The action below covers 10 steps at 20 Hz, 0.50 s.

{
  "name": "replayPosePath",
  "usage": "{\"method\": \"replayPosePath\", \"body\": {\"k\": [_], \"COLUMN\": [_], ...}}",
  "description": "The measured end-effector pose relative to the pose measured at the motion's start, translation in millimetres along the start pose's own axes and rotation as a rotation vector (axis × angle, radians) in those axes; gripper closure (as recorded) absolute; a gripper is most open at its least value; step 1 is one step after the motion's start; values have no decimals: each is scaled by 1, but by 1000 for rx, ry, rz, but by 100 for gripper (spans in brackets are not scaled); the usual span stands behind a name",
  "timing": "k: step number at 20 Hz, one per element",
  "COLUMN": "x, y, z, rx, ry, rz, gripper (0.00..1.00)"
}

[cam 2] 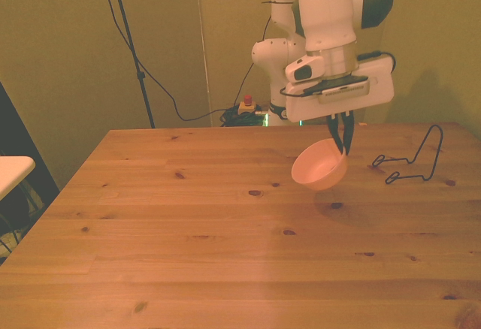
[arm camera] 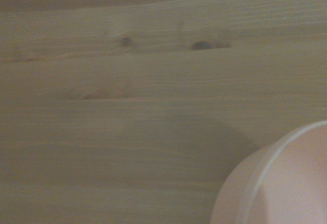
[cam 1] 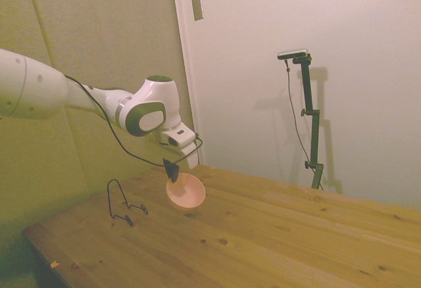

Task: Load the bowl

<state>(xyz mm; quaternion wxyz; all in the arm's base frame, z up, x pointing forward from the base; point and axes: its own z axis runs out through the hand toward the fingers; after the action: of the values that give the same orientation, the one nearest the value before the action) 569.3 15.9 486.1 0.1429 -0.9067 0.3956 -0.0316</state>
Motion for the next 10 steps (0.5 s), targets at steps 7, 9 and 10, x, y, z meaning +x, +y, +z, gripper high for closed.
{"method": "replayPosePath", "body": {"k": [7, 9, 10], "x": [-26, -31, -35], "y": [-2, 5, 9], "z": [8, 10, 10], "rx": [59, 114, 145], "ry": [-99, -129, -145], "rz": [-54, -63, -68], "gripper": [100, 100, 100]}}
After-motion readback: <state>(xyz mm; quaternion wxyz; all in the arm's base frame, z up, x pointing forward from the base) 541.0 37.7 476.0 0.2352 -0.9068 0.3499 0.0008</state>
